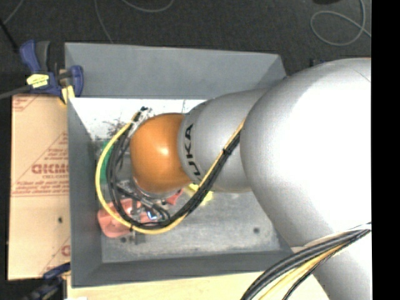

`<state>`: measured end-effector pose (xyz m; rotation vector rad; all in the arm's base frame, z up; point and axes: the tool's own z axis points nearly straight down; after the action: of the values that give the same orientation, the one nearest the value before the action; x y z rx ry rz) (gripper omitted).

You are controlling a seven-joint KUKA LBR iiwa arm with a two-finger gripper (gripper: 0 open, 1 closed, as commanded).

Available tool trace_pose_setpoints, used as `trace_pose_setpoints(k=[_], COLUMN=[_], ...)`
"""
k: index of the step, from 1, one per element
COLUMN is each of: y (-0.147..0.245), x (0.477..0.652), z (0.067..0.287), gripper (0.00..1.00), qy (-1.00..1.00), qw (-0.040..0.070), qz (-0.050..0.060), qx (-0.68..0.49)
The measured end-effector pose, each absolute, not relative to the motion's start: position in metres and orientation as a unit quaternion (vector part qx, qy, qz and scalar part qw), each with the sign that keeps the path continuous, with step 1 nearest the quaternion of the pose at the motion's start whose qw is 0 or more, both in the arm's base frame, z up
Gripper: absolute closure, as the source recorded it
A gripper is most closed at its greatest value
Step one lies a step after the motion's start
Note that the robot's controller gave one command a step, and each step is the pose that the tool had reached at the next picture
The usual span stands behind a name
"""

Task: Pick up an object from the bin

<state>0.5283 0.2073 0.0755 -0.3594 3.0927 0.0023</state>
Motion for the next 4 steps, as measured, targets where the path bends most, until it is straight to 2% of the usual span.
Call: trace_pose_setpoints(k=[1,3,4], y=[0.204,0.204,0.203], x=[0.526,0.526,0.523], z=[0.079,0.083,0.095], gripper=[1.00,1.00,1.00], qy=[0.990,0.990,0.990], qw=[0.023,0.022,0.018], qz=[0.003,0.004,0.002], qx=[-0.137,-0.137,-0.138])
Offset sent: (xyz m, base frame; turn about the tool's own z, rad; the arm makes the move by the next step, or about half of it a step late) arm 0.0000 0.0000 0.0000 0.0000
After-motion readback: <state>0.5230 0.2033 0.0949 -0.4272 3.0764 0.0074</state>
